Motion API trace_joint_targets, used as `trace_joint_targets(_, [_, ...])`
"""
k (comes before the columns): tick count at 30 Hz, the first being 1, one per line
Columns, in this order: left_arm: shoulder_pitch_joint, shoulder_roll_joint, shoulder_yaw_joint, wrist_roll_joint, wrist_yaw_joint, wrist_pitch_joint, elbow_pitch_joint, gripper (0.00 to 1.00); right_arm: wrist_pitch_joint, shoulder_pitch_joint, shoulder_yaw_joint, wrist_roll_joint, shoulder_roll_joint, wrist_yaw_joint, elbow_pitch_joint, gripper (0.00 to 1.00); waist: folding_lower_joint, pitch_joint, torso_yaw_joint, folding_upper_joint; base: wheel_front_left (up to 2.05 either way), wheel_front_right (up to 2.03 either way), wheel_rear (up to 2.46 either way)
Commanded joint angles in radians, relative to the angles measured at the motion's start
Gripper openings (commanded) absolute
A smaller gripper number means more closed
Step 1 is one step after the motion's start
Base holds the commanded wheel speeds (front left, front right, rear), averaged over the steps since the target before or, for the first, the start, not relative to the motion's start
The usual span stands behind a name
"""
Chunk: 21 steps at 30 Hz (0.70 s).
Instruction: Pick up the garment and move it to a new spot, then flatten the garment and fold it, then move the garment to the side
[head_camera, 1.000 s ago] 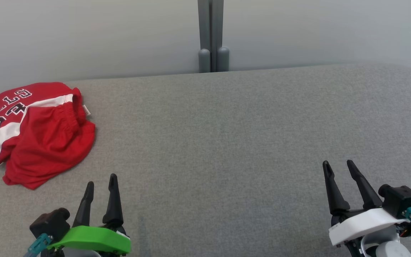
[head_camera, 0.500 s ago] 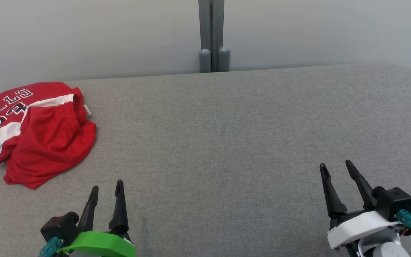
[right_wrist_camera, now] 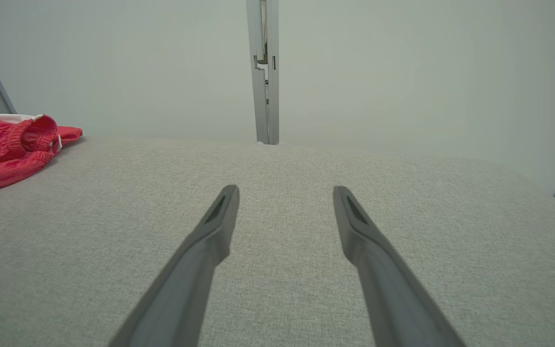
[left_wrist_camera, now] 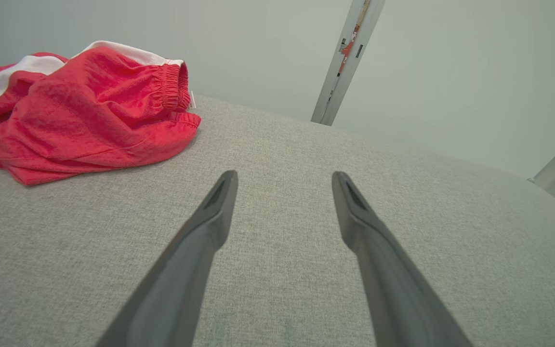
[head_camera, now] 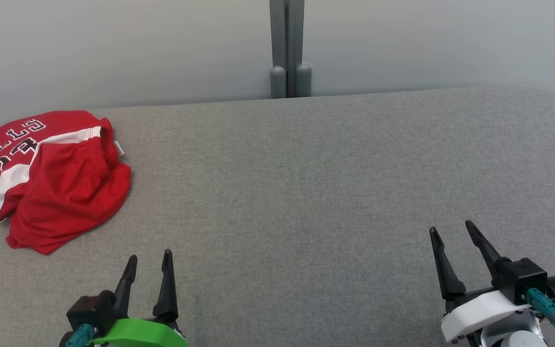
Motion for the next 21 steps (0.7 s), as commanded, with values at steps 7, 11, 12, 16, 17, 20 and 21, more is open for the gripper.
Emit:
trace_joint_targets(7, [0.016,0.008,-0.005,0.054,-0.004,-0.02,0.004,1.0,-0.015,0.013,-0.004,-0.068,0.002,0.0,0.001,1.0,0.0,0.0,0.0,0.0,0.0,0.0,0.0])
trace_joint_targets(11, [0.019,0.008,-0.007,0.07,-0.005,-0.025,0.006,1.0,-0.02,0.015,-0.005,-0.1,0.003,0.0,-0.001,1.0,0.0,0.0,-0.001,0.0,0.0,0.0,0.0])
trace_joint_targets(12, [0.02,0.008,-0.007,0.074,-0.005,-0.028,0.008,1.0,-0.022,0.015,-0.006,-0.109,0.004,0.0,-0.002,1.0,0.0,0.0,-0.001,0.0,0.0,0.0,0.0])
trace_joint_targets(16, [0.02,0.008,-0.007,0.083,-0.006,-0.03,0.011,1.0,-0.023,0.016,-0.006,-0.116,0.005,0.0,-0.001,1.0,0.0,0.001,0.0,0.0,0.0,0.0,0.0])
trace_joint_targets(17, [0.019,0.008,-0.007,0.082,-0.007,-0.03,0.012,1.0,-0.023,0.016,-0.006,-0.115,0.005,0.0,0.0,1.0,0.0,0.001,0.0,0.0,0.0,0.0,0.0])
trace_joint_targets(20, [0.018,0.008,-0.006,0.08,-0.007,-0.03,0.015,1.0,-0.023,0.015,-0.006,-0.113,0.005,0.0,0.001,1.0,0.0,0.002,0.0,0.0,0.0,0.0,0.0])
trace_joint_targets(21, [0.017,0.008,-0.006,0.08,-0.007,-0.03,0.016,1.0,-0.023,0.014,-0.006,-0.113,0.005,0.0,0.002,1.0,0.0,0.002,0.0,0.0,0.0,0.0,0.0])
